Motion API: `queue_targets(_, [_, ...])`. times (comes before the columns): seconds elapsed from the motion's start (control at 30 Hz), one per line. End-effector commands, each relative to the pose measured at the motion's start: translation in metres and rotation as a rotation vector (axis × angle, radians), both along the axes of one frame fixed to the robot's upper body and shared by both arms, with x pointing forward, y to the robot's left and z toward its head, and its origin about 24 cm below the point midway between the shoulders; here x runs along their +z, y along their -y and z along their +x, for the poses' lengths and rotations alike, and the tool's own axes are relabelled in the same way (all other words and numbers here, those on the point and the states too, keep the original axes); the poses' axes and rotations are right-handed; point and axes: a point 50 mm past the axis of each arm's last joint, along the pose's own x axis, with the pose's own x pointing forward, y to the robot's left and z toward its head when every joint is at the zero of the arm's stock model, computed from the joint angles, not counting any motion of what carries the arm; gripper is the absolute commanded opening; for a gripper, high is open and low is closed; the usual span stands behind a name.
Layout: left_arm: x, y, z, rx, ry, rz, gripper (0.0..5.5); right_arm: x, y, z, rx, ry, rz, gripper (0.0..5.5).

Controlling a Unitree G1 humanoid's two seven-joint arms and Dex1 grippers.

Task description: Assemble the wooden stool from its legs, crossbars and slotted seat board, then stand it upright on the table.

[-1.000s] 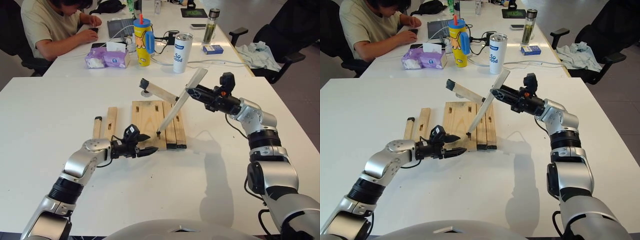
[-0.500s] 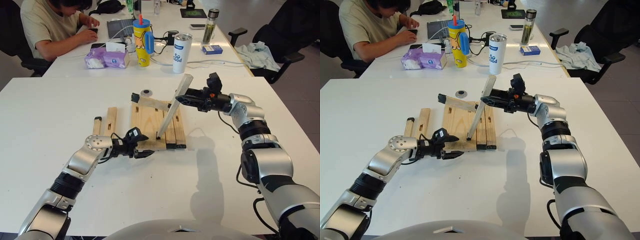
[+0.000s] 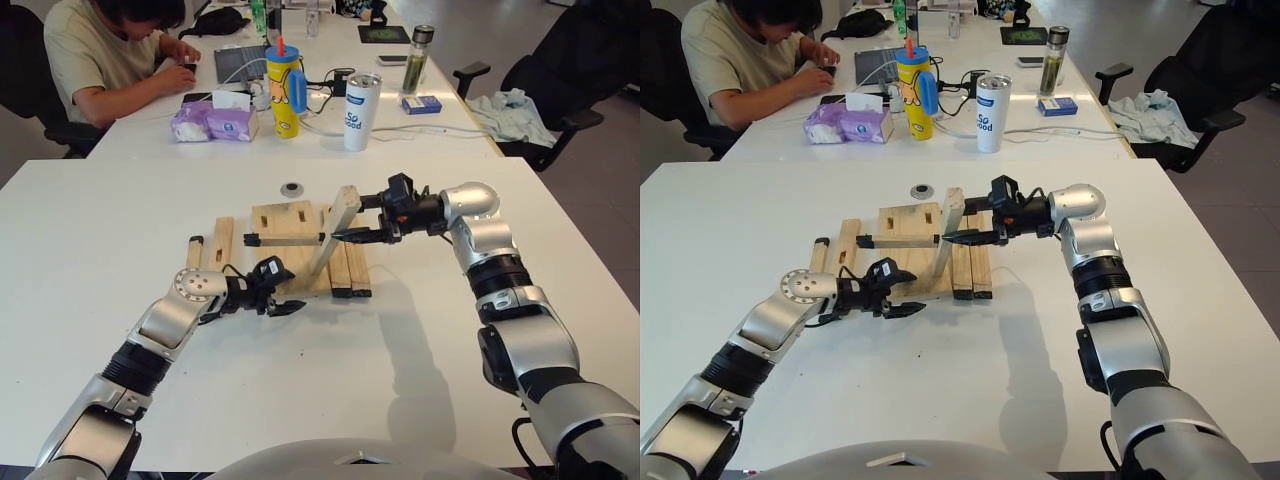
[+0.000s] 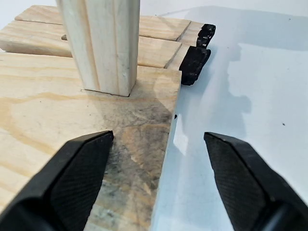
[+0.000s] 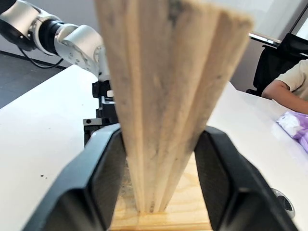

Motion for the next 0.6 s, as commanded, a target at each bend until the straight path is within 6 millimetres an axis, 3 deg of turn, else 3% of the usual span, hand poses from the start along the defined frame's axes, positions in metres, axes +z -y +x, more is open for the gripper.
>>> queue_targets(0.03, [-0.057,-0.016,-0.033,0.073,-0.253,0.145,3.50,-0.015,-0.003,0.000,-0.081,-0.061,-0.067,2.69])
queue_targets(0.17, [-0.063,-0.022,-0.031,0.139,-0.262,0.171,3.50,-0.004,0.000,0.007,-0.166,-0.002,-0.110,3.39])
queue_targets(0.23, [-0.066,-0.027,-0.031,0.165,-0.266,0.188,3.50,0.000,0.010,0.008,-0.216,0.011,-0.156,3.41])
queue_targets(0.5, [-0.067,-0.045,-0.031,0.229,-0.273,0.210,3.50,-0.010,0.070,-0.013,-0.387,-0.010,-0.420,3.41])
queue_targets(0.6, [-0.067,-0.051,-0.034,0.239,-0.279,0.218,3.50,-0.016,0.061,-0.026,-0.486,-0.175,-0.228,3.41])
